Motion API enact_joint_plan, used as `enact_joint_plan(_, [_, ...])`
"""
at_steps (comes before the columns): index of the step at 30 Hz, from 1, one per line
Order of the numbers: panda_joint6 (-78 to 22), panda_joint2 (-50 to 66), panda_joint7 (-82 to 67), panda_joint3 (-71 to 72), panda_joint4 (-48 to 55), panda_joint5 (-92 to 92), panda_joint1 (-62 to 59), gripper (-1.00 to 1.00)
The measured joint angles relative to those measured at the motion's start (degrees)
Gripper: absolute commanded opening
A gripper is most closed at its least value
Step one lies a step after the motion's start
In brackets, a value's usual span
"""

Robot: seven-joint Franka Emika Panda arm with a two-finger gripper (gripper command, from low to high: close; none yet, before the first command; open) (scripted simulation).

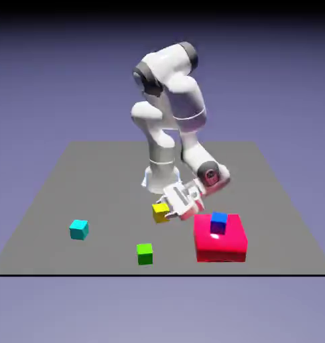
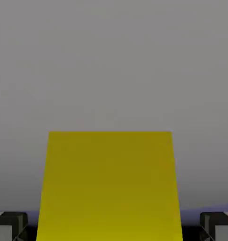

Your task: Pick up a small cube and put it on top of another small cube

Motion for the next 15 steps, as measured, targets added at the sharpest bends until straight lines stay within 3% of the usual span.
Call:
enact_joint_plan(7, [0.97,-7.53,-5.16,11.48,-1.0,14.85,2.3,-1.0])
enact_joint_plan(15, [3.38,-12.78,-24.97,15.69,9.69,19.76,10.85,-1.0])
